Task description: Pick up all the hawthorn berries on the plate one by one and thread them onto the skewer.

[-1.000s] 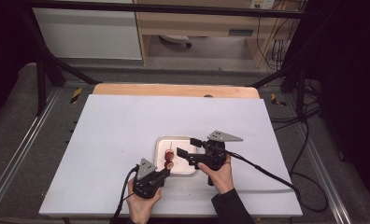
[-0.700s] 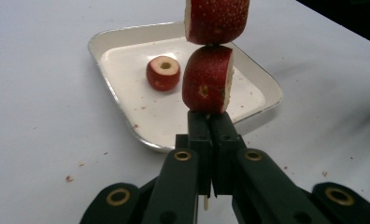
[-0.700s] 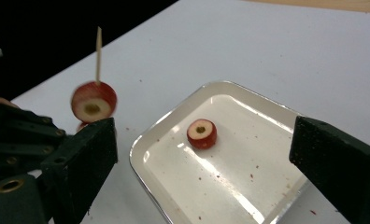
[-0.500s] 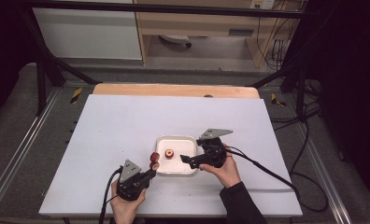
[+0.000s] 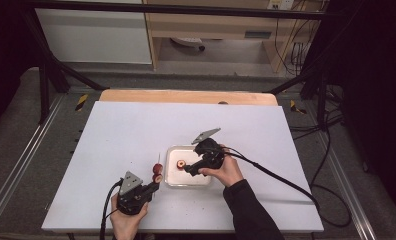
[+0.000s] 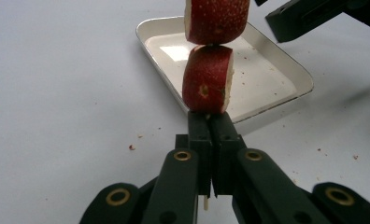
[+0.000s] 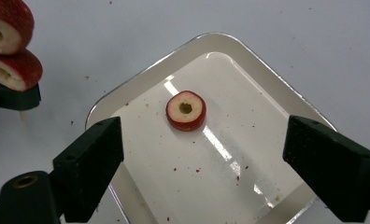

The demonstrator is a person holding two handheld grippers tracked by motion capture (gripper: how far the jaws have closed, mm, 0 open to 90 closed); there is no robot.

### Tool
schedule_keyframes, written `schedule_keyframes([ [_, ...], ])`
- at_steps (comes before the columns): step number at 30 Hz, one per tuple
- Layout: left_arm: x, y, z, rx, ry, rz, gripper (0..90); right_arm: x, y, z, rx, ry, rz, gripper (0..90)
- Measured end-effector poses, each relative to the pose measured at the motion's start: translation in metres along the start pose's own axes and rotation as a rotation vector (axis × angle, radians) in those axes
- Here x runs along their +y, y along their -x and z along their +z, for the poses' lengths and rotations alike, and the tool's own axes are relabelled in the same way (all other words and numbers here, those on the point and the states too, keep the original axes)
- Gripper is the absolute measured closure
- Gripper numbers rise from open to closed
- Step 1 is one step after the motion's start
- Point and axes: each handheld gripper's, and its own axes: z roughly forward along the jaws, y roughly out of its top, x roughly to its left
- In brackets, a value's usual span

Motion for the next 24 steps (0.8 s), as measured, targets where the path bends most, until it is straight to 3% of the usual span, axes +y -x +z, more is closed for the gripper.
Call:
schedule_keyframes([
  [5, -0.001, -0.001, 0.001, -0.002, -0.006, 0.002, 88.6, 0.012, -0.001, 0.016, 0.024, -0.088, -0.071, 20.7],
  [10, -0.002, -0.002, 0.002, -0.007, -0.017, 0.005, 88.6, 0.020, 0.000, 0.031, 0.055, -0.126, -0.118, 29.7],
  [16, -0.001, -0.004, 0.001, -0.009, -0.023, 0.006, 88.5, 0.024, 0.005, 0.044, 0.081, -0.172, -0.149, 38.1],
  [24, -0.001, -0.006, 0.001, -0.014, -0.026, 0.006, 88.6, 0.028, 0.007, 0.052, 0.113, -0.196, -0.147, 49.0],
])
